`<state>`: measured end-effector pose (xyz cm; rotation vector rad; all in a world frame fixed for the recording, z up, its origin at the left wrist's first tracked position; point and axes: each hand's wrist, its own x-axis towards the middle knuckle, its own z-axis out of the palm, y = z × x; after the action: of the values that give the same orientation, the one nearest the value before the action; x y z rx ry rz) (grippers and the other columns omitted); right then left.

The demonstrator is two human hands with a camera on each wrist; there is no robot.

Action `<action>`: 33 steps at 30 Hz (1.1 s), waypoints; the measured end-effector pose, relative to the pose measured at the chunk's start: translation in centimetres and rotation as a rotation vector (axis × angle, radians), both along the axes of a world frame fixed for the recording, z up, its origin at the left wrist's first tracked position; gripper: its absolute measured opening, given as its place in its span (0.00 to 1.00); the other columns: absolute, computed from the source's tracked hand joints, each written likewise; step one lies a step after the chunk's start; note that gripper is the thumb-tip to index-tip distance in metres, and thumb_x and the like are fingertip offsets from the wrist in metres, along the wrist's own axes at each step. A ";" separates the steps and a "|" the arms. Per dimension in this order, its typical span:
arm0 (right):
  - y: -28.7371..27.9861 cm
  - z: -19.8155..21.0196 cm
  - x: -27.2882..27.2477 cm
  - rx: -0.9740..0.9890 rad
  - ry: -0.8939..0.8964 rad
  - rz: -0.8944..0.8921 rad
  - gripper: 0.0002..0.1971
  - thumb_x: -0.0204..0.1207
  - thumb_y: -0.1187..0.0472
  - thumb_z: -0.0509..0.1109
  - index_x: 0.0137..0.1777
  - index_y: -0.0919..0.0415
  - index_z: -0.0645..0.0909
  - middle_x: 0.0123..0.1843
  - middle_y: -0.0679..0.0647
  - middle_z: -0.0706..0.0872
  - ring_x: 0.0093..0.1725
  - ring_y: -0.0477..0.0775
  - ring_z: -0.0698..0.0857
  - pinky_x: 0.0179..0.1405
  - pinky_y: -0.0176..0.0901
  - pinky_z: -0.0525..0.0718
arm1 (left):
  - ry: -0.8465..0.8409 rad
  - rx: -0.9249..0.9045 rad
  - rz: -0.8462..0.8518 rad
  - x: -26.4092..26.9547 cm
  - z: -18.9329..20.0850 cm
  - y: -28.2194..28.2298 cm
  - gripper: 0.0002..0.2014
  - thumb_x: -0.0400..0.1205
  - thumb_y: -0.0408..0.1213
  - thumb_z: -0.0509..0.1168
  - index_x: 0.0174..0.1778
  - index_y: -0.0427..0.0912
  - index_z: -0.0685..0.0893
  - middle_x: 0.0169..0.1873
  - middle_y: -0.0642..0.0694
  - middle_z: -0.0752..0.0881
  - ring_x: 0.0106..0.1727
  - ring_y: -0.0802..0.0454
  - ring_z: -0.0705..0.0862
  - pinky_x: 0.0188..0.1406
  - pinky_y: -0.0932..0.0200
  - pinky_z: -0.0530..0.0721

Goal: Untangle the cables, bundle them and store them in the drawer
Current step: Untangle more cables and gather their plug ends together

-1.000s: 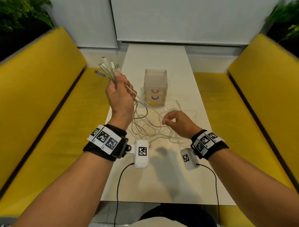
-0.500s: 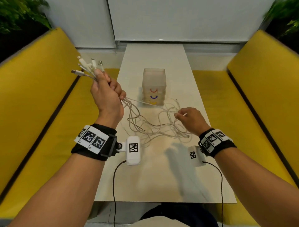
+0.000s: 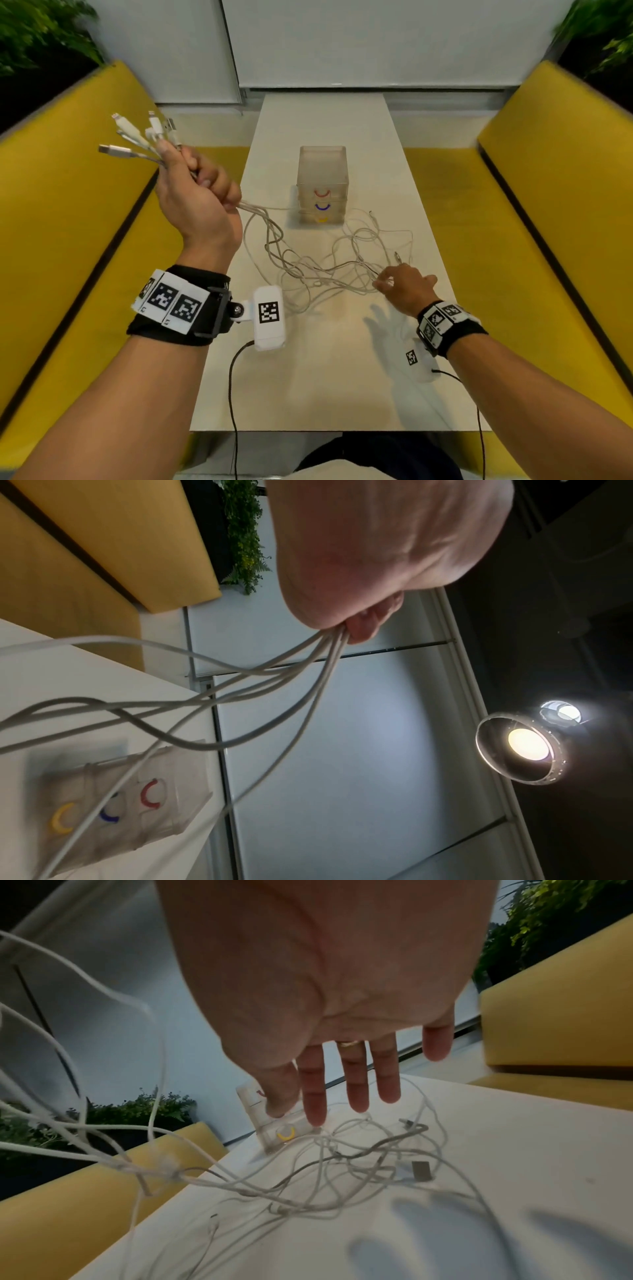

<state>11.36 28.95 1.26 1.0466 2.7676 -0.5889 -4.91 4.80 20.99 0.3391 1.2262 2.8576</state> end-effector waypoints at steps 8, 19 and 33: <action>-2.6 -2.2 -0.7 -0.037 -0.185 0.161 0.11 0.82 0.56 0.65 0.60 0.50 0.85 0.68 0.51 0.82 0.72 0.59 0.78 0.70 0.59 0.69 | -0.046 0.001 0.008 0.6 -1.1 0.7 0.23 0.94 0.51 0.49 0.33 0.47 0.69 0.24 0.49 0.61 0.24 0.54 0.55 0.20 0.60 0.56; -2.8 -6.0 0.7 -0.028 -0.140 -0.044 0.20 0.80 0.58 0.67 0.72 0.57 0.74 0.70 0.59 0.80 0.68 0.62 0.81 0.66 0.57 0.80 | -0.020 -0.048 0.057 0.1 -0.5 0.3 0.23 0.92 0.49 0.55 0.30 0.47 0.66 0.25 0.48 0.59 0.24 0.53 0.56 0.20 0.58 0.58; 1.1 -7.2 3.0 -0.090 -0.030 -0.127 0.30 0.85 0.62 0.62 0.87 0.51 0.62 0.70 0.63 0.80 0.68 0.63 0.81 0.62 0.53 0.80 | 0.022 -0.070 0.069 0.3 -0.2 0.4 0.24 0.93 0.48 0.54 0.29 0.48 0.66 0.25 0.48 0.59 0.24 0.53 0.57 0.20 0.58 0.59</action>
<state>14.35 30.02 -5.95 1.2076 2.6365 -0.6998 -4.63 5.24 20.77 0.3343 1.3648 2.8667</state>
